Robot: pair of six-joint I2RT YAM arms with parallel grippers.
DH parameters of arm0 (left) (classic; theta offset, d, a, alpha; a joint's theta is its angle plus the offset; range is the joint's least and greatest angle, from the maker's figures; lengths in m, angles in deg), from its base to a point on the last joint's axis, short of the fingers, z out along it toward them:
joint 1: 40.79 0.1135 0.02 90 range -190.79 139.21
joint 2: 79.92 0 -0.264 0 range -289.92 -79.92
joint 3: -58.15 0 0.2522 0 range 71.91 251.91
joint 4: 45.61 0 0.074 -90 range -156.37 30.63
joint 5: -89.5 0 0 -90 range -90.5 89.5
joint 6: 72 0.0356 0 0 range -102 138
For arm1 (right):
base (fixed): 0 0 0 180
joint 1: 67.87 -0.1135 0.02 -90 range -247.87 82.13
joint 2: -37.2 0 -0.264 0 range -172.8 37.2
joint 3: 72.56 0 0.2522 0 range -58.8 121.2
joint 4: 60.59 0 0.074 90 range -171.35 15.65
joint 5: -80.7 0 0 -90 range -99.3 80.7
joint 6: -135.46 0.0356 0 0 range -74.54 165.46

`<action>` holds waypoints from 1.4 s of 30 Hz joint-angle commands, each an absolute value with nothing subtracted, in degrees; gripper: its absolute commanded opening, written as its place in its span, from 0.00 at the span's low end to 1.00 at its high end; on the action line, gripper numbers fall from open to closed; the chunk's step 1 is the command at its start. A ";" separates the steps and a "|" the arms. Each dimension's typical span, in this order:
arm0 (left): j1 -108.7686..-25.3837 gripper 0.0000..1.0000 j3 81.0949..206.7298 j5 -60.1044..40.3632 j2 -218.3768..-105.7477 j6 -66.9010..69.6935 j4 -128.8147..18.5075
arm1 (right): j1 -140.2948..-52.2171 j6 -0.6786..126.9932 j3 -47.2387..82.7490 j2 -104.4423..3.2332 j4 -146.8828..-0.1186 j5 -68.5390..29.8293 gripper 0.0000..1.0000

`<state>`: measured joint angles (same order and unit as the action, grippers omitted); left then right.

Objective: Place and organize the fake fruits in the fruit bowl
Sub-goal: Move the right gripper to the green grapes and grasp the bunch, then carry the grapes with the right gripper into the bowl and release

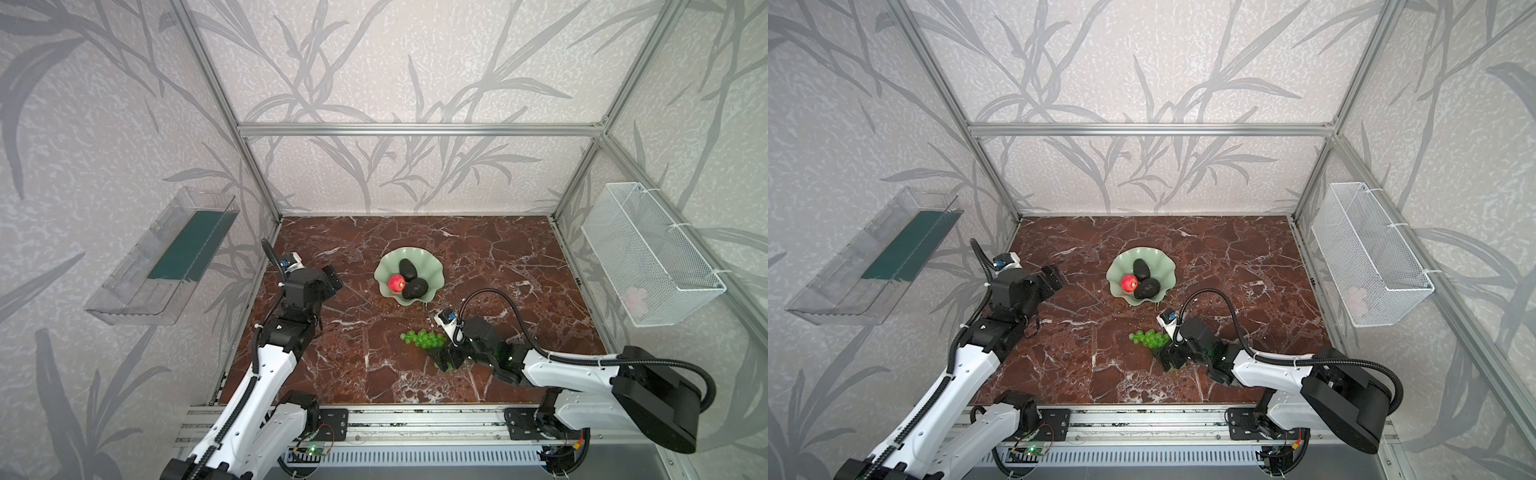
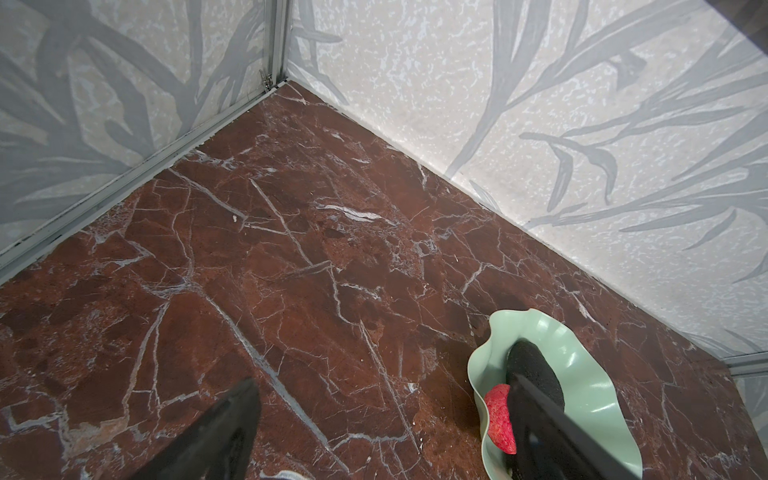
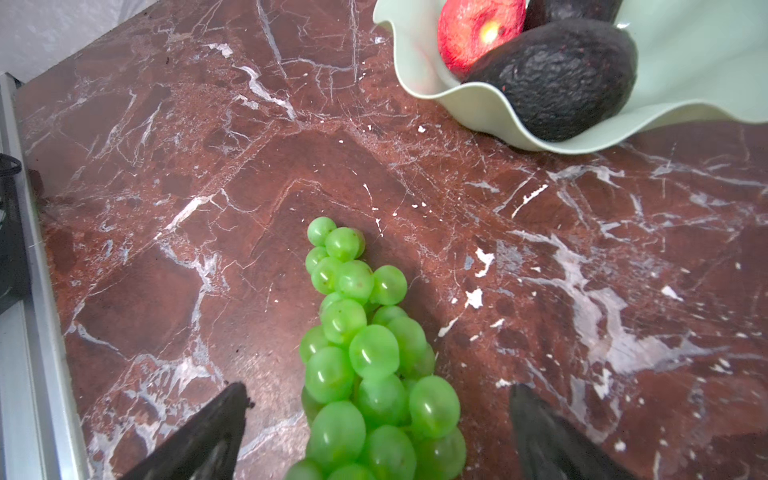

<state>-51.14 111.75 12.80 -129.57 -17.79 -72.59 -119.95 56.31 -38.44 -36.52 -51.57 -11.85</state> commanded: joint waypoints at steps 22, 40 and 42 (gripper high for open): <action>-50.70 0.93 111.37 12.31 -129.67 -19.27 -71.72 | -120.43 57.85 -36.79 -40.72 -48.81 -8.92 0.46; -50.49 0.93 110.68 12.51 -128.92 -19.52 -71.82 | -120.34 56.73 -26.55 -24.86 -63.16 -4.05 0.37; -50.53 0.93 110.67 12.51 -128.85 -19.53 -71.77 | -119.64 56.22 -23.83 -24.33 -65.27 -3.43 0.36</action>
<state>-50.79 111.16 11.82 -129.61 -18.23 -72.45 -120.06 57.36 -27.58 -26.20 -61.82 -5.66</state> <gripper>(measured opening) 0.927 0.365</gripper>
